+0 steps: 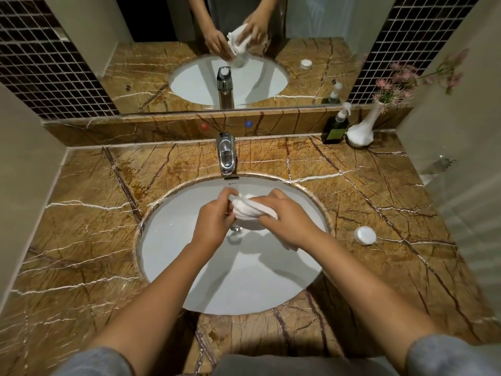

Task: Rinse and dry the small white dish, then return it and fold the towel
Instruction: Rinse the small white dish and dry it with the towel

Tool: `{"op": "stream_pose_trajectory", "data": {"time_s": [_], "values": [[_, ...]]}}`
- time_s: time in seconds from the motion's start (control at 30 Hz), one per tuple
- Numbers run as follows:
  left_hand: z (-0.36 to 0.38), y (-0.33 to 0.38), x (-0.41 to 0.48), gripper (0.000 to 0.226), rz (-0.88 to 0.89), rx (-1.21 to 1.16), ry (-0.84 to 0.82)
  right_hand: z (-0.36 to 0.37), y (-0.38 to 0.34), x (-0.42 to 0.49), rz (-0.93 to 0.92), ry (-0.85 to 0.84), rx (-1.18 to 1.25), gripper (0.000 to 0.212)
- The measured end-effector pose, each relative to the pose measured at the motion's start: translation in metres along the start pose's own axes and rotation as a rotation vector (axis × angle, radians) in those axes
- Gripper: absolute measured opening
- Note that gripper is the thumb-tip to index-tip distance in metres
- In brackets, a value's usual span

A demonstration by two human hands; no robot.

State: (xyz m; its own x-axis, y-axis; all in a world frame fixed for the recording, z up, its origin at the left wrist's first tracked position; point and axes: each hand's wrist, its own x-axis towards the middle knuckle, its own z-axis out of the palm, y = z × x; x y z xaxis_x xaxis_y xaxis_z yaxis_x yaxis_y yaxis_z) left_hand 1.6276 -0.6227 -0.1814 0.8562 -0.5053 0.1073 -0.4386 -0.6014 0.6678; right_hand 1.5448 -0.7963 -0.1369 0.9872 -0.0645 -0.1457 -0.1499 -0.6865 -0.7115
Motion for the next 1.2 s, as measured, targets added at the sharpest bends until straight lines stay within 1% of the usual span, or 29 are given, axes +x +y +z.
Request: {"op": "stream_pose_trajectory", "data": {"time_s": [0.03,0.1,0.17,0.2,0.33,0.4,0.5,0.57,0.6,0.63,0.67,0.73,0.8,0.9,1.07,1.2], "values": [[-0.002,-0.001,0.0,0.046,-0.031,-0.031,-0.007,0.0,0.0,0.0,-0.011,-0.02,-0.046,0.051],[-0.006,-0.003,-0.003,0.055,0.038,0.013,-0.064,0.001,0.0,-0.001,-0.048,-0.05,-0.165,0.058],[-0.008,-0.003,-0.007,0.063,0.123,0.091,-0.112,0.002,-0.001,-0.001,-0.081,-0.05,-0.276,0.049],[-0.009,-0.004,-0.008,0.066,0.14,0.105,-0.107,0.003,-0.002,-0.001,-0.092,-0.044,-0.295,0.046],[-0.01,-0.008,-0.007,0.072,0.12,0.055,-0.05,0.002,-0.006,-0.002,-0.172,-0.027,-0.365,0.045],[-0.009,-0.011,-0.007,0.068,0.094,0.038,-0.032,0.0,-0.003,-0.007,-0.213,-0.015,-0.429,0.044],[-0.004,-0.015,-0.009,0.047,0.052,0.042,-0.02,-0.002,0.005,-0.014,-0.212,-0.033,-0.512,0.045],[-0.001,-0.018,-0.011,0.032,-0.035,0.07,-0.025,-0.004,0.012,-0.017,-0.194,-0.055,-0.587,0.046],[-0.001,-0.019,-0.011,0.028,-0.119,0.061,-0.02,-0.005,0.016,-0.019,-0.181,-0.062,-0.621,0.045],[0.0,-0.021,-0.011,0.025,-0.233,0.016,-0.01,-0.006,0.02,-0.021,-0.158,-0.057,-0.641,0.044],[0.0,-0.023,-0.01,0.025,-0.364,-0.077,0.0,-0.007,0.024,-0.024,-0.124,-0.037,-0.638,0.043],[0.001,-0.023,-0.008,0.027,-0.606,-0.371,0.001,-0.005,0.026,-0.028,-0.06,0.032,-0.576,0.045],[0.003,-0.016,-0.008,0.029,-0.731,-0.623,-0.01,0.002,0.019,-0.027,-0.037,0.088,-0.466,0.047],[0.007,-0.001,-0.011,0.028,-0.781,-0.817,-0.05,0.016,0.0,-0.016,-0.059,0.121,-0.398,0.045],[0.004,0.001,-0.016,0.031,-0.746,-1.03,-0.132,0.033,-0.013,-0.005,-0.035,0.101,-0.46,0.046],[0.001,-0.006,-0.024,0.031,-0.695,-1.156,-0.172,0.039,-0.019,-0.004,-0.105,0.074,-0.499,0.047]]}}
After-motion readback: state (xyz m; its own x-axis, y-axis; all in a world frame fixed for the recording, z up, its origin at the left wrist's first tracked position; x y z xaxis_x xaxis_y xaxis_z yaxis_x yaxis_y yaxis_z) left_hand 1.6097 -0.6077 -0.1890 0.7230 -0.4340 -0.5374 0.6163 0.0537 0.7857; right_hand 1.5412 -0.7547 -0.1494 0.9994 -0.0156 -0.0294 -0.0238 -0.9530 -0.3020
